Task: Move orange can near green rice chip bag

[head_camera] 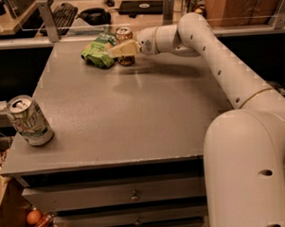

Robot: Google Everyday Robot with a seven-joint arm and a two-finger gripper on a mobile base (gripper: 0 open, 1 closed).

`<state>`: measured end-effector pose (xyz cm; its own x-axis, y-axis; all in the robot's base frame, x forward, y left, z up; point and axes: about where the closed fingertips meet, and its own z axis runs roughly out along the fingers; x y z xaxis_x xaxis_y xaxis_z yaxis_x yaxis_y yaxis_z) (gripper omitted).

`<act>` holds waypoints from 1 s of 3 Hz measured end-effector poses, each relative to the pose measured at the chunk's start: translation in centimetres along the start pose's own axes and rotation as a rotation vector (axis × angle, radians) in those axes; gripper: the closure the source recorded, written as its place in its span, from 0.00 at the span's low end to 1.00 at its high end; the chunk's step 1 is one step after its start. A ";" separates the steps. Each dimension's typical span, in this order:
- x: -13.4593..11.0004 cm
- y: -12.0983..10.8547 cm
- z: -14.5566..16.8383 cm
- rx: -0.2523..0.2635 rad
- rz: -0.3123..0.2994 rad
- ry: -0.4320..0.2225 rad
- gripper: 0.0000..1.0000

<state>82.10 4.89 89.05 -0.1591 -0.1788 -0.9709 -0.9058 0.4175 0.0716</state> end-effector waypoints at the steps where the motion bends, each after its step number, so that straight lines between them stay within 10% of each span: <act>1: -0.4 0.2 -0.1 -0.014 -0.004 -0.006 0.00; 3: -2.3 0.7 -7.1 -0.006 -0.094 0.011 0.00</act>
Offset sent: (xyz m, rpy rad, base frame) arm -0.0117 -0.0251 0.0293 0.0161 -0.0369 0.0421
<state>79.02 -0.75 92.98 -0.0773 -0.2270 -0.9708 -0.9195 0.3927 -0.0186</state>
